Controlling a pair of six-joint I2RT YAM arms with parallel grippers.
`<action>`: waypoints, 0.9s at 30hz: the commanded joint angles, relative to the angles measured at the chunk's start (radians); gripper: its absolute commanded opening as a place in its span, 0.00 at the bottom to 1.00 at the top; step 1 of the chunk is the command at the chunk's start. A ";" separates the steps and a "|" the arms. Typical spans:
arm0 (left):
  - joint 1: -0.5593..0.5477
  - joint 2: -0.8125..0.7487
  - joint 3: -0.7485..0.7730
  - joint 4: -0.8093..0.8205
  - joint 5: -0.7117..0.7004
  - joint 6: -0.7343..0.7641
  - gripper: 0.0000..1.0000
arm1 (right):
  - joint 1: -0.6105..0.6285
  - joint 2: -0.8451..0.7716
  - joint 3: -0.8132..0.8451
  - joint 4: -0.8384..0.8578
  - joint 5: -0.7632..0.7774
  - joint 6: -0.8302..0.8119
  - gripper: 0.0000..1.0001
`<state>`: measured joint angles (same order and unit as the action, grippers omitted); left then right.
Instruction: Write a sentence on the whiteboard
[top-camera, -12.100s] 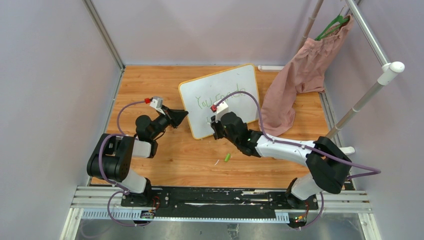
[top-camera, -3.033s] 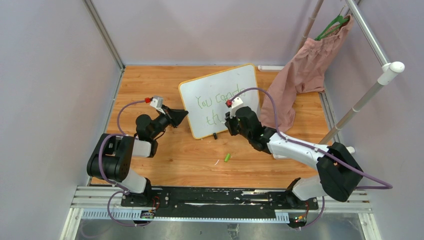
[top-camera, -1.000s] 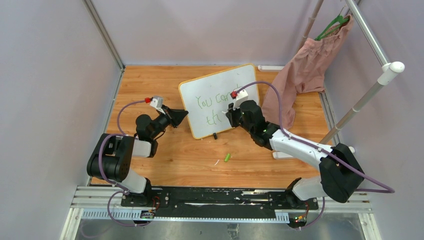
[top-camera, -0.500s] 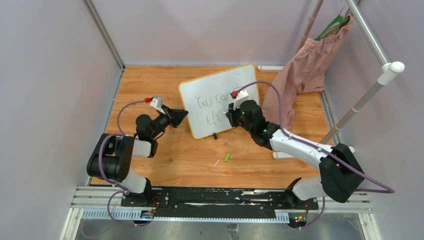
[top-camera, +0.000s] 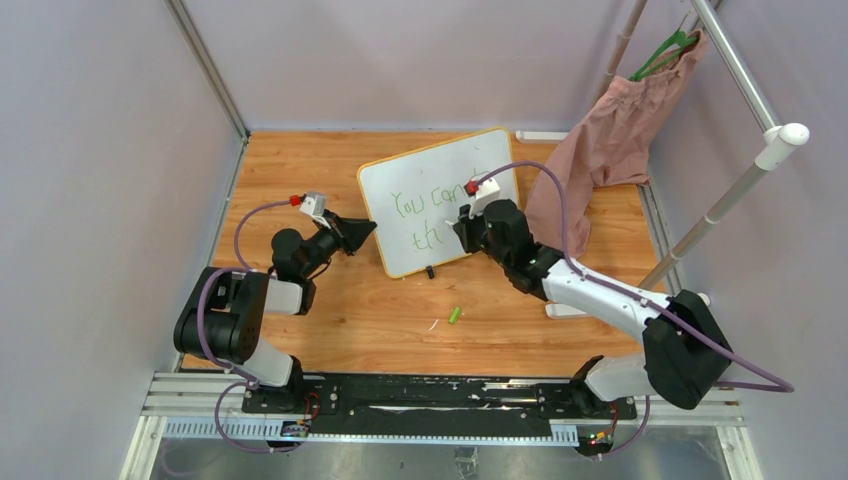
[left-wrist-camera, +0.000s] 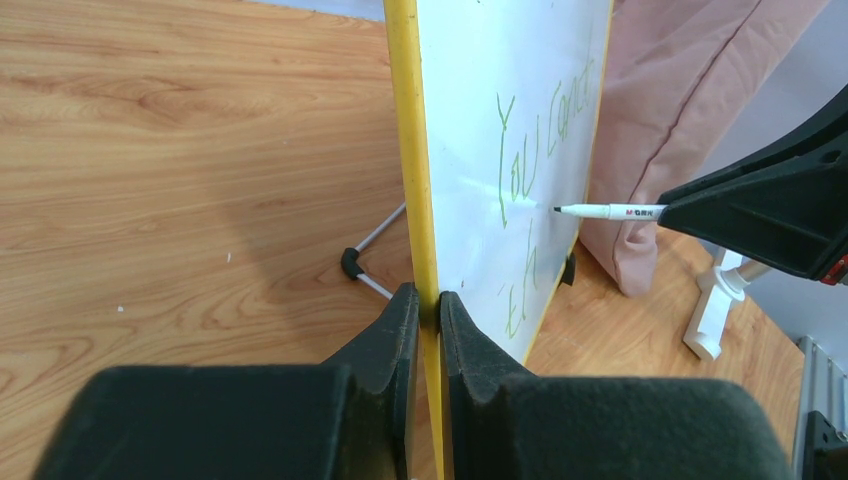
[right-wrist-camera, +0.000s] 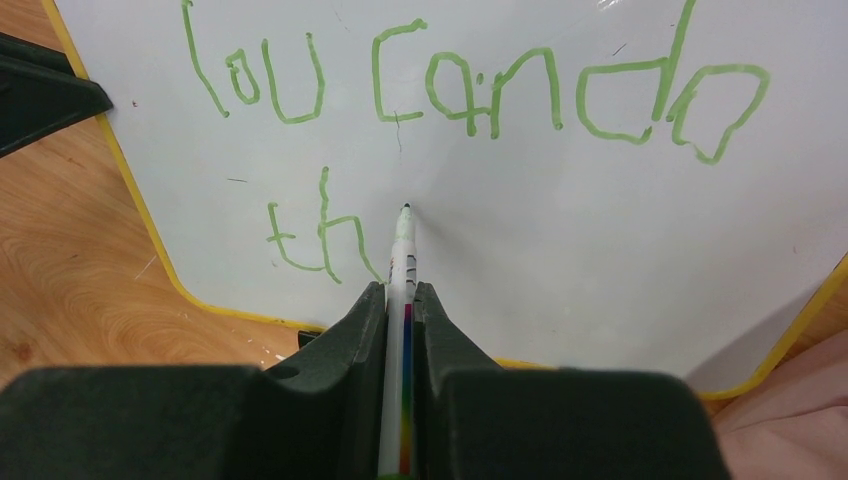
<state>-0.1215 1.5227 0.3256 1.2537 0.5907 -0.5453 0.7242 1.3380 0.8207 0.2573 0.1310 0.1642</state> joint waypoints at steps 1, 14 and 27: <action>-0.020 0.005 0.009 -0.054 0.001 0.045 0.00 | -0.012 -0.039 -0.023 0.002 -0.008 0.014 0.00; -0.020 0.006 0.009 -0.055 0.001 0.045 0.00 | -0.013 -0.044 -0.066 0.010 -0.034 0.030 0.00; -0.020 0.003 0.006 -0.056 0.000 0.045 0.00 | -0.012 -0.005 -0.026 0.017 -0.030 0.031 0.00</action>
<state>-0.1215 1.5227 0.3256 1.2537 0.5907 -0.5453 0.7238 1.3167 0.7612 0.2584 0.1009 0.1886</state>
